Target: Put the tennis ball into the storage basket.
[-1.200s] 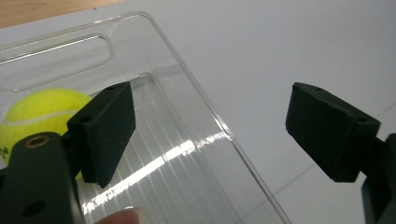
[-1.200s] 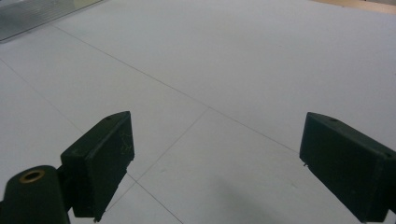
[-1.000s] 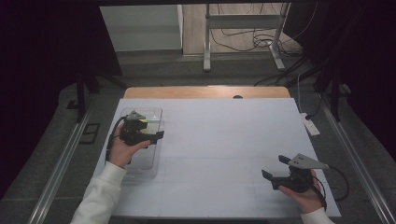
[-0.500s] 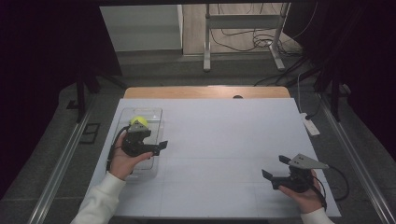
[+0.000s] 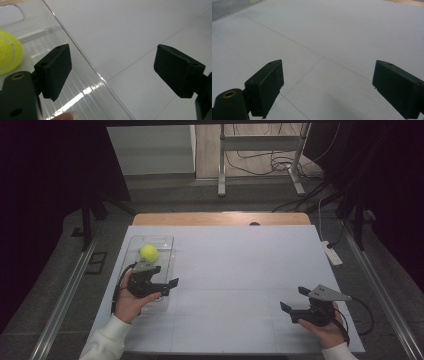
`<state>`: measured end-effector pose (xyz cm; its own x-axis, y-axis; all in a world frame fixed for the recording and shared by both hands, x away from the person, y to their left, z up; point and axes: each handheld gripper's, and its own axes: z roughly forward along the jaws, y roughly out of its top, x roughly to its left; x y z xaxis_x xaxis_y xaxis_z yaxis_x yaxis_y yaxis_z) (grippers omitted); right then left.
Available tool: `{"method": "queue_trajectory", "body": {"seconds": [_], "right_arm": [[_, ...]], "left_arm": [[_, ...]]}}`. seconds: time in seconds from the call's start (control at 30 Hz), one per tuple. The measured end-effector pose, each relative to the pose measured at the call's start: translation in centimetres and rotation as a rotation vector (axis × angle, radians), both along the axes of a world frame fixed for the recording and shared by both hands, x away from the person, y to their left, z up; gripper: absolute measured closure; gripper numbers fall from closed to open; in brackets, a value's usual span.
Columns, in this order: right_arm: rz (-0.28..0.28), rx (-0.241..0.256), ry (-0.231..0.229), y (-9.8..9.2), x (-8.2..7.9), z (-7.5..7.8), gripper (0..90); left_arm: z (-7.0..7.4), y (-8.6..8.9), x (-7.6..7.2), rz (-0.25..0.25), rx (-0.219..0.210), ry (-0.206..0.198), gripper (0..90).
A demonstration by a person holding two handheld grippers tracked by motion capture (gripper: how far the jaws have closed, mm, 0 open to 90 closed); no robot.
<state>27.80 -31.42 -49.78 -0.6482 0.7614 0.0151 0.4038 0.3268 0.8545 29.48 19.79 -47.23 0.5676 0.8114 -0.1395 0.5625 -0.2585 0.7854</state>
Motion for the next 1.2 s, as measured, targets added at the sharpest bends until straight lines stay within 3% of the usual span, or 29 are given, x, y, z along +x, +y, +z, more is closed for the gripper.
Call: {"method": "queue_trajectory", "body": {"seconds": [0.6, 1.2], "right_arm": [[0.002, 0.006, 0.001, -0.1, 0.1, -0.1, 10.3], [0.0, 0.004, 0.002, -0.1, 0.1, -0.1, 10.3]], "left_arm": [[-1.1, -0.4, -2.8, -0.022, -0.009, -0.015, 15.9], [-1.6, -0.2, -3.0, -0.028, -0.034, -0.002, 16.0]]}}
